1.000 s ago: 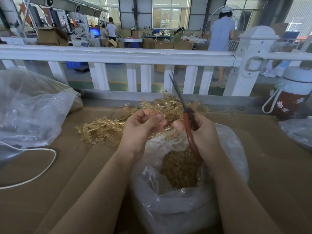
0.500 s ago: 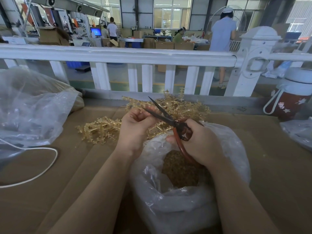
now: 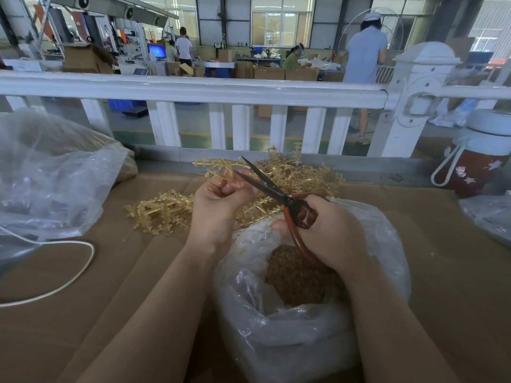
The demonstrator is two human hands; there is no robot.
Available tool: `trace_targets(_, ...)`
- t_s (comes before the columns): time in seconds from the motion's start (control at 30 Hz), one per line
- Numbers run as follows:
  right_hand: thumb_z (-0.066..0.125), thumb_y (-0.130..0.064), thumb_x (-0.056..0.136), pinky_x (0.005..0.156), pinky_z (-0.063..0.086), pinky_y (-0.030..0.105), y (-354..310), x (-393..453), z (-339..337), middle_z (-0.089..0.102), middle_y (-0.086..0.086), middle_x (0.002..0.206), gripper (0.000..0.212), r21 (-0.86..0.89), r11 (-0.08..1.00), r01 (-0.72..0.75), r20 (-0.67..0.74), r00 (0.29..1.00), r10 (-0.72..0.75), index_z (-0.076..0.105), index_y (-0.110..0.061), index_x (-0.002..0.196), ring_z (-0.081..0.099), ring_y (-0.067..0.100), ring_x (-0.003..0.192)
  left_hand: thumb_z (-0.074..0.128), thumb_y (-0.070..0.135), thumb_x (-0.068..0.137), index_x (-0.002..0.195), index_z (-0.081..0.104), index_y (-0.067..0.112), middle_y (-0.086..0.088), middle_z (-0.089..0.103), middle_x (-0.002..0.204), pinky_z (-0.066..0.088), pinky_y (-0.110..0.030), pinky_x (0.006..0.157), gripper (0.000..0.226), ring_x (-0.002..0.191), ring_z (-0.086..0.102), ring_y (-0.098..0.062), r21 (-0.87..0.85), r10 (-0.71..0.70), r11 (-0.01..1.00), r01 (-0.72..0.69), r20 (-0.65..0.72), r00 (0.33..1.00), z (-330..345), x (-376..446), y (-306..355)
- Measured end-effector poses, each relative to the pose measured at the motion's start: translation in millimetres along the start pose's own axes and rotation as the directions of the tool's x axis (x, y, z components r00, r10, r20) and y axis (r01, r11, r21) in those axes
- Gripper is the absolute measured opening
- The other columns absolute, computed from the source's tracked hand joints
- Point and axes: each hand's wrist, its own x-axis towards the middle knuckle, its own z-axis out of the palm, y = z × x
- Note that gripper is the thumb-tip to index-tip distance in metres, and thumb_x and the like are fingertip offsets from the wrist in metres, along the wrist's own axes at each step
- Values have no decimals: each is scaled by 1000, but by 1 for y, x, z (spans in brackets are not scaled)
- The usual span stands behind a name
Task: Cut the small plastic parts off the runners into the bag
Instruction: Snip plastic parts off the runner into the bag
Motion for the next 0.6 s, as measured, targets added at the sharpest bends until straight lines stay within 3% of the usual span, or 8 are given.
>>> trace_targets(0.07,57,-92,64,60,35,13,0,0,0,59,-28,78,58,2,1000,-2,6,1000,2,60,-45,98,53,-11,74,68,-11,82,96,61,-17,-4,50,65,44,-15,54,17,53,50,-7,-5,-5,1000,5,2,1000,-1,0,0)
trace_targets(0.13,55,-94,64,59,34,12,0,0,1,59,-28,77,59,-1,1000,-1,0,1000,1,59,-45,97,52,-11,73,68,-11,81,84,62,-9,4,55,59,45,-15,55,7,53,52,-6,-9,-5,1000,6,19,1000,-1,-1,0)
trace_targets(0.23,53,-95,63,58,32,11,-1,0,1,58,-29,76,59,2,1000,-1,-7,1000,1,57,-46,95,51,-12,71,68,-12,81,68,65,12,6,56,57,46,-15,55,27,53,54,-6,-21,7,1000,-7,33,999,-1,-1,0)
trace_targets(0.3,54,-94,63,58,31,11,0,0,1,57,-29,75,57,3,1000,-4,-12,1000,4,56,-47,95,50,-12,71,68,-12,81,60,52,15,-2,49,61,46,-16,55,37,53,51,-7,-34,4,999,-3,40,999,0,-1,1)
trace_targets(0.43,54,-94,63,59,31,12,0,1,2,56,-31,77,57,3,1000,-2,-20,1000,2,56,-48,97,49,-14,73,68,-11,81,53,52,24,-4,46,64,46,-16,56,47,55,50,-8,-35,4,999,-2,44,999,0,-2,2)
trace_targets(0.6,50,-96,61,60,32,12,0,0,2,56,-32,80,63,11,1000,2,-18,1000,-2,57,-46,100,49,-14,75,66,-14,81,57,50,19,-3,47,63,47,-17,57,44,55,53,-8,-31,2,1000,-1,41,999,-1,-2,2)
